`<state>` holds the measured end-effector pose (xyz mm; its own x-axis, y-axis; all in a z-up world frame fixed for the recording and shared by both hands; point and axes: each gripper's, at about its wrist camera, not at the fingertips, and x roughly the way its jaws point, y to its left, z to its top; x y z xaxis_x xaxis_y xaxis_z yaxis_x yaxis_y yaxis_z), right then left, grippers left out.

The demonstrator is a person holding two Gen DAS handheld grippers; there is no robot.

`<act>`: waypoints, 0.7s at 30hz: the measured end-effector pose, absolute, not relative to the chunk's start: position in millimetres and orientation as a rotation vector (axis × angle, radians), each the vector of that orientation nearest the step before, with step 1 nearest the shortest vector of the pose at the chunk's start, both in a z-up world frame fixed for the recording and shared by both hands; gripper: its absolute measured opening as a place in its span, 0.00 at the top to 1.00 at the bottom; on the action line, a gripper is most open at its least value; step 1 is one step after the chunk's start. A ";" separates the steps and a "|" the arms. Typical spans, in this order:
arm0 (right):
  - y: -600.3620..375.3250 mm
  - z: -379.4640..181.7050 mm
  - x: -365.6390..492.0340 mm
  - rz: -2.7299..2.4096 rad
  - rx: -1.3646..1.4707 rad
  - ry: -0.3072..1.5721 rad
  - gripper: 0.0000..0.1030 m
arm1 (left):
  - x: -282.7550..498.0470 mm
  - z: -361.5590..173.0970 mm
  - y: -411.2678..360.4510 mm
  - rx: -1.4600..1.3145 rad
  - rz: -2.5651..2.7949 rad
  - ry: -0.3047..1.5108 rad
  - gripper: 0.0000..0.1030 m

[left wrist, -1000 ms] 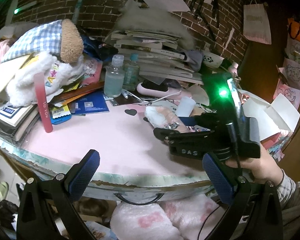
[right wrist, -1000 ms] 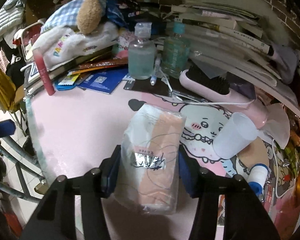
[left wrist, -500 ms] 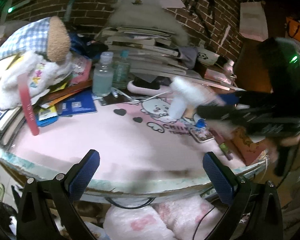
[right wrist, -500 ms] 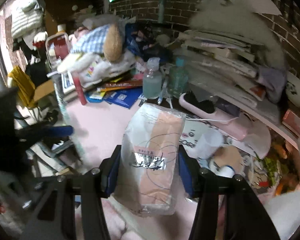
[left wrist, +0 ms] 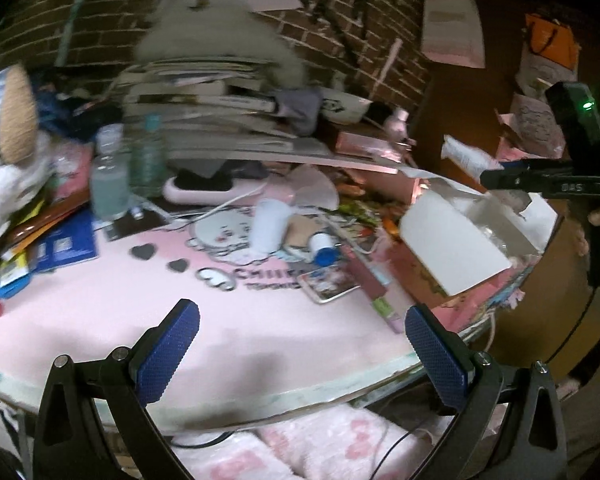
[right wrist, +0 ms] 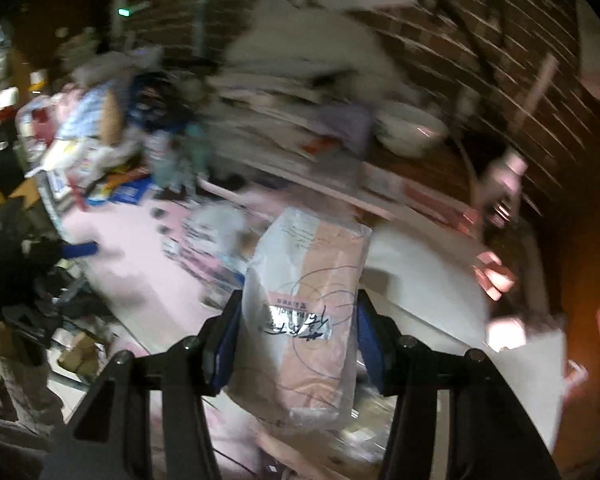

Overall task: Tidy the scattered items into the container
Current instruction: 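Carry the wrapped pack into the white box and open the right tool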

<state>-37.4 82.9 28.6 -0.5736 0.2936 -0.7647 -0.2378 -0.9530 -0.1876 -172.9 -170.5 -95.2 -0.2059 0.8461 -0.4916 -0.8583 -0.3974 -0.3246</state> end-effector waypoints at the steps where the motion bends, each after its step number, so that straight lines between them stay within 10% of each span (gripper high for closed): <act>1: 91.4 27.3 -32.7 2.513 -1.280 -0.076 0.52 | -171.1 -93.7 -166.7 -0.729 1.824 0.024 0.00; 17: 130.2 -19.0 -23.1 2.284 -1.563 -0.053 0.50 | -144.0 -74.7 -128.1 -0.681 1.660 0.039 0.00; 21: 129.7 -15.2 -20.3 2.323 -1.516 -0.023 0.28 | -143.7 -74.8 -125.2 -0.684 1.678 0.039 0.00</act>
<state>-20.3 129.7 -15.2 -0.3558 0.3098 -0.8817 -0.2924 -0.9330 -0.2099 -143.7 -125.2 -74.8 -0.0632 0.8888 -0.4539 -0.9090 -0.2390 -0.3414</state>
